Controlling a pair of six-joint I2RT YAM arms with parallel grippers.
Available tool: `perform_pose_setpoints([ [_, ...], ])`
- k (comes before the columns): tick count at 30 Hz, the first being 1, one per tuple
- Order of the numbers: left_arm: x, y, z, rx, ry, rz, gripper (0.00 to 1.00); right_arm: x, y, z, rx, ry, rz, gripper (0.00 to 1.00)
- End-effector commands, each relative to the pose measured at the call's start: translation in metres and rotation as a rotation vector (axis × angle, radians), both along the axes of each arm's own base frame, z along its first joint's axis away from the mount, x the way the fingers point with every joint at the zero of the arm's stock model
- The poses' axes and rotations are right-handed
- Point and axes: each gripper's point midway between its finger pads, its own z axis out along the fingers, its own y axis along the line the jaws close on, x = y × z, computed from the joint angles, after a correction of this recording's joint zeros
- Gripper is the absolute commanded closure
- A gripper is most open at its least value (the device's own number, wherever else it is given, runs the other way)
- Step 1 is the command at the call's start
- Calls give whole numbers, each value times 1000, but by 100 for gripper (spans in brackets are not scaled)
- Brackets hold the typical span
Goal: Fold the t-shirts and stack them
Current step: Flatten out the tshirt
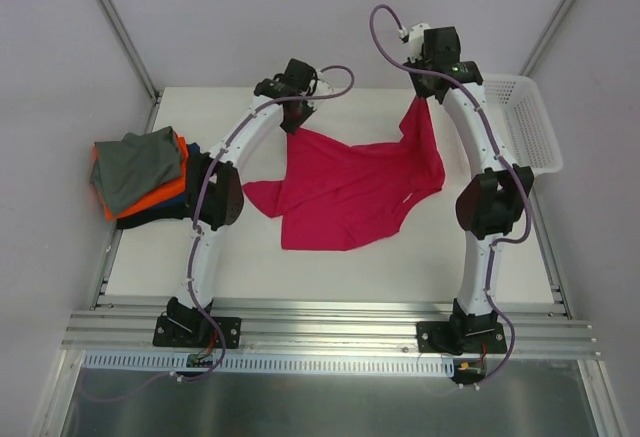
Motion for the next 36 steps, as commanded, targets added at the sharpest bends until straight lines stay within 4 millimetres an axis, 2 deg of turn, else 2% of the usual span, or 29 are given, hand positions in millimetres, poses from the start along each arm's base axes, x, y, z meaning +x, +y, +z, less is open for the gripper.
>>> perform_pose_setpoints([
  [1,13,27,119,-21,-251,29,100,-12,-28,104,51,-228,-44,100],
  [3,16,35,141,-24,-301,43,100,-20,-40,126,68,-273,-68,99],
  [4,17,40,162,-35,-348,52,100,-22,-42,131,84,-281,-77,100],
  [6,17,48,180,-41,-389,66,100,-29,-47,144,122,-307,-95,100],
  [7,14,49,196,-50,-420,63,100,-38,-47,158,166,-331,-108,100],
  [9,8,50,211,-70,-444,62,100,-49,-45,174,204,-359,-100,100],
  [10,1,52,223,-84,-465,68,100,-60,-46,190,222,-390,-98,100],
  [12,-5,57,235,-89,-486,79,100,-70,-48,209,247,-439,-113,100],
  [15,-20,65,272,-105,-560,77,100,-91,-53,239,291,-508,-128,100],
  [17,-26,68,290,-120,-597,77,100,-108,-54,259,352,-548,-123,100],
  [18,-33,70,307,-135,-634,72,100,-114,-56,265,379,-559,-132,100],
  [20,-39,71,324,-149,-675,60,100,-129,-58,279,389,-590,-129,100],
  [21,-45,75,340,-153,-710,54,100,-134,-58,281,370,-595,-119,100],
  [23,-52,79,355,-153,-750,53,100,-150,-66,290,340,-624,-130,100],
  [24,-62,84,368,-162,-779,55,100,-154,-72,288,318,-623,-148,100],
  [29,-99,102,402,-196,-852,86,100,-193,-90,309,324,-686,-165,100],
  [30,-111,109,414,-197,-886,96,100,-200,-89,313,329,-697,-147,100],
  [31,-117,115,421,-188,-906,105,100,-217,-90,323,328,-733,-136,100],
  [33,-131,129,434,-160,-953,132,100,-231,-89,331,334,-760,-120,100],
  [34,-135,133,436,-142,-963,136,100,-243,-87,337,344,-774,-103,100],
  [36,-147,140,436,-110,-971,117,100,-255,-78,343,382,-785,-64,100],
])
